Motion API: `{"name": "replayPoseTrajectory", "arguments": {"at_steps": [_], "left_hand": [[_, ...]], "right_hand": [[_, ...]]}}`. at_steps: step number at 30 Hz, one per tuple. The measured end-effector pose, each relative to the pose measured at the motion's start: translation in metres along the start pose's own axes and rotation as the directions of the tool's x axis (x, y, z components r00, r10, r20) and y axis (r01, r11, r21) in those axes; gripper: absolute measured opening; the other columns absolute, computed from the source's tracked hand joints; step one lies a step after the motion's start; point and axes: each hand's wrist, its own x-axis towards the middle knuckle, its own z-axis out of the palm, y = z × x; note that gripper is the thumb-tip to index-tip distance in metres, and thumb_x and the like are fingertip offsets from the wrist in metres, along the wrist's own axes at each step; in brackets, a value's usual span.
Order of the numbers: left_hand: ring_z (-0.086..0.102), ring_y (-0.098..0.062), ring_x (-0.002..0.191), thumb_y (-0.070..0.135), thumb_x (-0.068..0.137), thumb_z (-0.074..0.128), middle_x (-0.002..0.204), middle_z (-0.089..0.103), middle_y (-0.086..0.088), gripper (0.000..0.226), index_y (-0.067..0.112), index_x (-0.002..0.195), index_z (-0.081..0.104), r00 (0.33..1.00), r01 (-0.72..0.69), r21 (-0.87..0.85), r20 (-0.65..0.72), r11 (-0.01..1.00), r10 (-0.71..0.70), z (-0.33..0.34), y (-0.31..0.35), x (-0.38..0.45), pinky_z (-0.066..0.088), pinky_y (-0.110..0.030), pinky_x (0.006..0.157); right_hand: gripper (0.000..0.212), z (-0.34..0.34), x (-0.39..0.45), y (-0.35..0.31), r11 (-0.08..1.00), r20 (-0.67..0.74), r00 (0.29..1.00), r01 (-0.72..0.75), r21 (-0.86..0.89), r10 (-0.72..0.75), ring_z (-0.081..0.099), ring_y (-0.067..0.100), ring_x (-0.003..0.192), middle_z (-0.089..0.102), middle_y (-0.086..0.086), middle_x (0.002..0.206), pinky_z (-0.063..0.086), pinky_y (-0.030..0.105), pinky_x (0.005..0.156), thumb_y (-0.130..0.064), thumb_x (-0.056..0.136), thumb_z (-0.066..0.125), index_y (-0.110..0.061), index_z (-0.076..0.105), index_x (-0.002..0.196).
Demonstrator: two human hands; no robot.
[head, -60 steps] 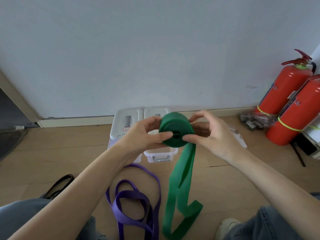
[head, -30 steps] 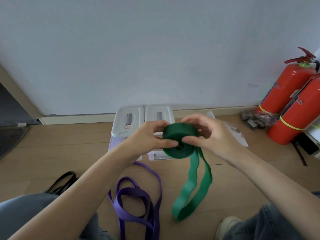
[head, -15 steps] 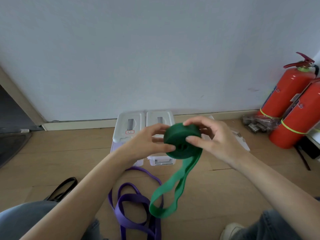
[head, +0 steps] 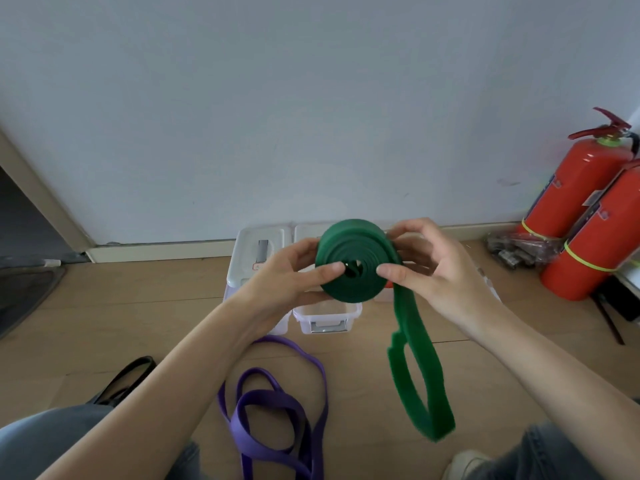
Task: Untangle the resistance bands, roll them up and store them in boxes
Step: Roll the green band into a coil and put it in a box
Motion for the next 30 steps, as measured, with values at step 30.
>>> {"name": "replayPoseTrajectory", "arguments": {"at_steps": [30], "left_hand": [[0.065,-0.018,0.090,0.023,0.073,0.079,0.095,0.070,-0.006,0.033,0.011,0.102,0.067,0.979,-0.161,0.783,0.205,0.601,-0.005,0.005,-0.024,0.004,0.052,-0.040,0.085]], "right_hand": [[0.043,0.008,-0.010,0.025,0.910,0.277,0.960,0.079,-0.407,0.041,0.064,0.007,0.094,0.069,-0.006,0.096,0.053,0.033,0.087,-0.027,0.065,0.083,-0.035,0.049,0.089]]}}
